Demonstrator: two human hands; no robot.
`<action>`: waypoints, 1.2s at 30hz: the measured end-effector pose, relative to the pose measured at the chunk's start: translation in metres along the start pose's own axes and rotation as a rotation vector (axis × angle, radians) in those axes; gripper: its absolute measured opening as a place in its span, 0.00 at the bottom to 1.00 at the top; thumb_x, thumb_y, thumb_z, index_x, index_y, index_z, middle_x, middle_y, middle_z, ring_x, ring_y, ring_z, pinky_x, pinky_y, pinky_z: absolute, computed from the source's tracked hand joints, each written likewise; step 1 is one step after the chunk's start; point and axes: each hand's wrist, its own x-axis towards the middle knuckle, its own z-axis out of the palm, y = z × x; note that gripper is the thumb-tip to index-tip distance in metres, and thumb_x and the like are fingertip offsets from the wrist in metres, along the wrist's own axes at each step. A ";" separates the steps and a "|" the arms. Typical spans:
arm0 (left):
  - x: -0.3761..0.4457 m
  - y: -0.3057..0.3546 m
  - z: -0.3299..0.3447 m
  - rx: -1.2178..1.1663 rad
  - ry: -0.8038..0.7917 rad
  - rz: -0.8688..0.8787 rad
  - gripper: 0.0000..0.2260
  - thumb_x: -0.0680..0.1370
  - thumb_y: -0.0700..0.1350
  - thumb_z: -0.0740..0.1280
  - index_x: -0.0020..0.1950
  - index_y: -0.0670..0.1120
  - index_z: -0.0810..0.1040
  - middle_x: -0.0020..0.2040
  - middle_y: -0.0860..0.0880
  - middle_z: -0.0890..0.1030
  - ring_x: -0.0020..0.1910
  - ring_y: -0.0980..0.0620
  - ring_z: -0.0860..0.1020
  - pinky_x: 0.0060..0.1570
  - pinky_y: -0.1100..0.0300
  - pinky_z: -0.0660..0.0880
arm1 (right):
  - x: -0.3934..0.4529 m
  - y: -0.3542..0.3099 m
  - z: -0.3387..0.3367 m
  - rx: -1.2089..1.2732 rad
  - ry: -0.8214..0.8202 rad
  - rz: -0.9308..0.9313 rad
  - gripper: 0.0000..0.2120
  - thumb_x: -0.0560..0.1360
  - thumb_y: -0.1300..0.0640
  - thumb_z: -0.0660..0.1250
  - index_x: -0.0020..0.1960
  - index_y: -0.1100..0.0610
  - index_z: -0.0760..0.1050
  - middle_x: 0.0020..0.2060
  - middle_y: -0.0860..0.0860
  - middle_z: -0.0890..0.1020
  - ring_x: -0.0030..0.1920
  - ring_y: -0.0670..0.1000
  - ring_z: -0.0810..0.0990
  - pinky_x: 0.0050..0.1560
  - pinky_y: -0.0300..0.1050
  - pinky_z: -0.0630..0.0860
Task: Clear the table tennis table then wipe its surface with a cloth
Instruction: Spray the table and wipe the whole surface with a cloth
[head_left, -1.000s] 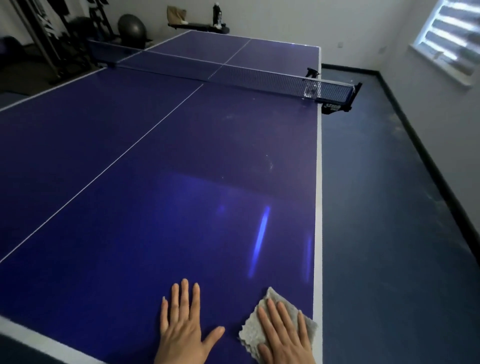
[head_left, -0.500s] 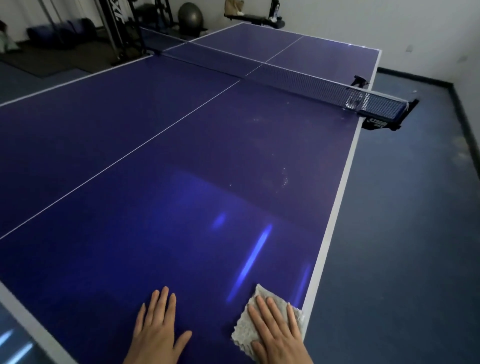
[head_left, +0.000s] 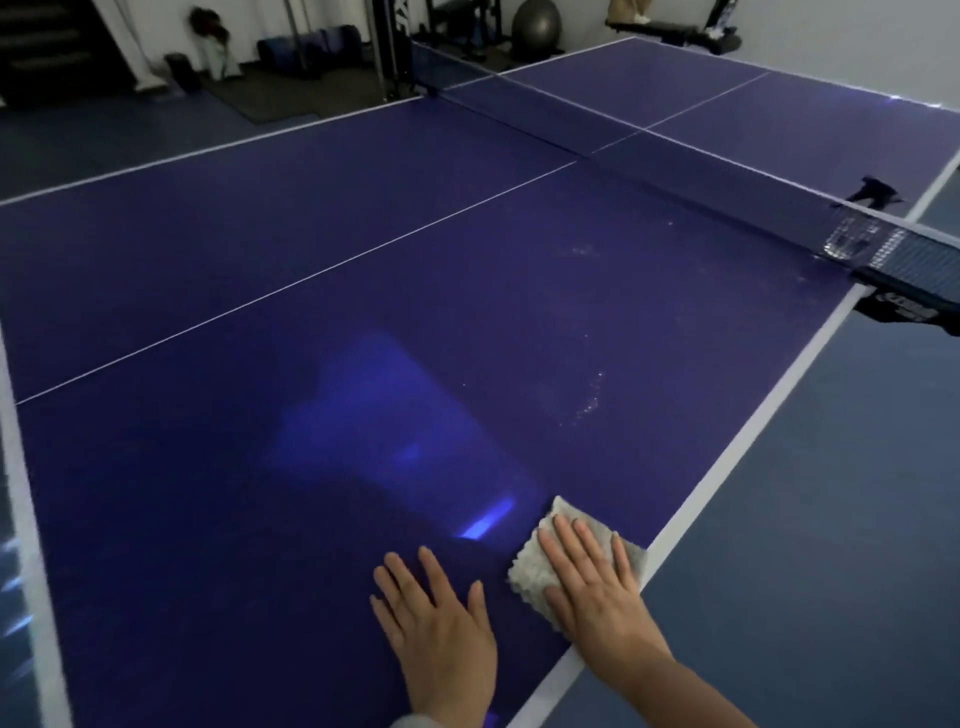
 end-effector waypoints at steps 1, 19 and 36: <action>0.003 0.014 0.005 -0.017 0.034 -0.073 0.39 0.80 0.63 0.38 0.70 0.34 0.70 0.71 0.28 0.64 0.71 0.29 0.61 0.70 0.38 0.50 | 0.007 0.017 -0.001 -0.001 -0.009 0.008 0.27 0.83 0.44 0.39 0.77 0.52 0.59 0.77 0.49 0.61 0.77 0.51 0.54 0.71 0.59 0.52; 0.019 0.052 0.023 0.065 0.167 -0.315 0.37 0.77 0.61 0.50 0.74 0.33 0.63 0.75 0.35 0.61 0.74 0.31 0.58 0.71 0.32 0.52 | 0.138 0.087 -0.014 0.051 -0.047 -0.007 0.30 0.80 0.40 0.34 0.79 0.48 0.46 0.79 0.47 0.46 0.78 0.49 0.40 0.76 0.59 0.38; 0.030 0.052 0.023 0.087 0.183 -0.413 0.40 0.78 0.66 0.37 0.72 0.36 0.61 0.72 0.35 0.67 0.71 0.31 0.63 0.69 0.30 0.55 | 0.165 0.073 -0.010 0.092 -0.042 0.126 0.31 0.78 0.41 0.34 0.79 0.49 0.45 0.79 0.49 0.44 0.78 0.50 0.38 0.75 0.60 0.37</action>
